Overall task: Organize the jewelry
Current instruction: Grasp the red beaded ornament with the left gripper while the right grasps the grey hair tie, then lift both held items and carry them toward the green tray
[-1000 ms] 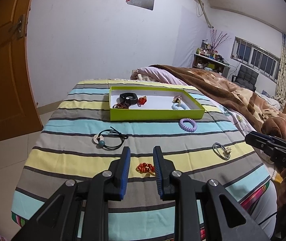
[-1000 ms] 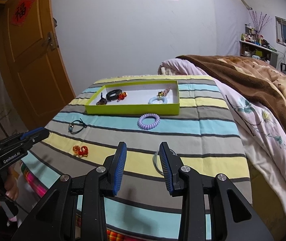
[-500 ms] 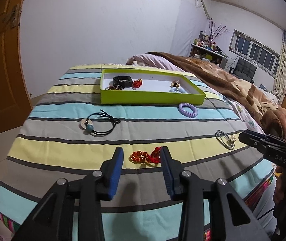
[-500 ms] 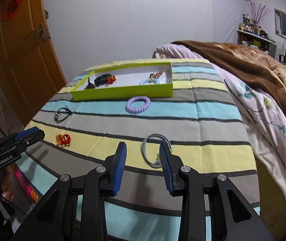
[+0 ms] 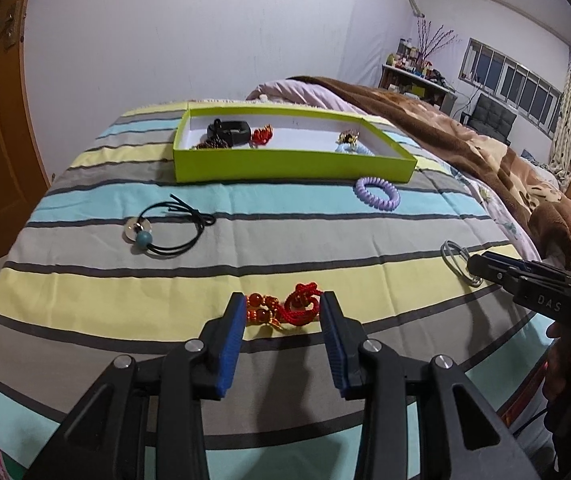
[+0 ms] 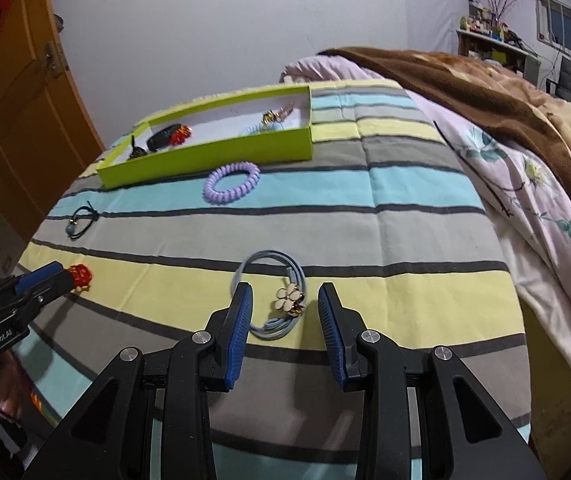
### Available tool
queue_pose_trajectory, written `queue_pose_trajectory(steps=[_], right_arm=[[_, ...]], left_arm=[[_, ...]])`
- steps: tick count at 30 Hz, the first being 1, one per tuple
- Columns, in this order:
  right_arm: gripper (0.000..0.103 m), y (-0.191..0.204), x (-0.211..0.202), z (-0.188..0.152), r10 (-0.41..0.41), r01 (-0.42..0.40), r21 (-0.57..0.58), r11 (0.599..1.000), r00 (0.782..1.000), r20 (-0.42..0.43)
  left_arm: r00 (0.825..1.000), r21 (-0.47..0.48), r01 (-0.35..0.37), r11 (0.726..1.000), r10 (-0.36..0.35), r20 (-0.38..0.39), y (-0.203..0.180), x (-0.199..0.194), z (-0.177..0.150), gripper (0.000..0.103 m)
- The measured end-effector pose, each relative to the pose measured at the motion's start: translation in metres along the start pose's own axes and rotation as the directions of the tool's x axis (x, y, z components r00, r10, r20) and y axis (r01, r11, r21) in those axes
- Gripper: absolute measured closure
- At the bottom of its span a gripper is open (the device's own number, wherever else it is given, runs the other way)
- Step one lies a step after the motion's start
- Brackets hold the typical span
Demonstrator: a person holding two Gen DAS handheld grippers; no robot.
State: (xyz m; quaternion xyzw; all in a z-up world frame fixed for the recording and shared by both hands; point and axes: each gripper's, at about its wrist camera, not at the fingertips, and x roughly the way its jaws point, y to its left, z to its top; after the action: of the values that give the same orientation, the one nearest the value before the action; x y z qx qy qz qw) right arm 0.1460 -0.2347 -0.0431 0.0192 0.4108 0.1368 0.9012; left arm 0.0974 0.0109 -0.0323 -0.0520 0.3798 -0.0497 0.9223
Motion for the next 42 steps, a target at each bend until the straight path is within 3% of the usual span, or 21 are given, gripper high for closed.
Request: queue_pose_trajectory(steps=[7, 10, 13, 20, 29, 30, 31, 42], right_arm=[[0.068, 0.004, 0.007, 0.004, -0.019, 0.019, -0.03, 0.999, 1.0, -0.009], [0.081, 0.006, 0.008, 0.004, -0.036, 0.036, -0.04, 0.999, 0.999, -0.006], [0.086, 0.004, 0.008, 0.004, -0.031, 0.031, -0.035, 0.999, 0.999, -0.006], [0.087, 0.002, 0.009, 0.004, -0.021, 0.021, -0.031, 0.999, 1.0, -0.004], [0.087, 0.002, 0.009, 0.005, -0.016, 0.016, -0.026, 1.0, 1.0, -0.003], [0.087, 0.002, 0.009, 0.005, -0.015, 0.015, -0.026, 1.0, 1.0, -0.004], [0.087, 0.002, 0.009, 0.004, -0.015, 0.015, -0.026, 1.0, 1.0, -0.004], [0.087, 0.005, -0.001, 0.002, 0.003, -0.003, -0.025, 1.0, 1.0, 0.013]], left_arm=[[0.999, 0.011, -0.032, 0.999, 0.032, 0.009, -0.005, 0.006, 0.003, 0.063], [0.998, 0.032, -0.062, 0.998, 0.062, 0.005, -0.009, 0.009, 0.004, 0.063], [0.997, 0.03, -0.073, 0.997, 0.073, 0.0, -0.009, 0.011, 0.006, 0.063], [0.997, -0.018, -0.08, 0.997, 0.08, -0.014, 0.004, 0.011, 0.004, 0.064], [0.996, -0.021, -0.083, 0.996, 0.082, -0.023, 0.005, 0.012, 0.003, 0.075], [0.996, -0.022, -0.083, 0.996, 0.083, -0.023, 0.006, 0.012, 0.003, 0.086], [0.996, -0.022, -0.082, 0.996, 0.082, -0.023, 0.005, 0.012, 0.003, 0.087], [0.998, -0.018, -0.055, 0.998, 0.055, -0.01, 0.005, 0.003, 0.001, 0.091]])
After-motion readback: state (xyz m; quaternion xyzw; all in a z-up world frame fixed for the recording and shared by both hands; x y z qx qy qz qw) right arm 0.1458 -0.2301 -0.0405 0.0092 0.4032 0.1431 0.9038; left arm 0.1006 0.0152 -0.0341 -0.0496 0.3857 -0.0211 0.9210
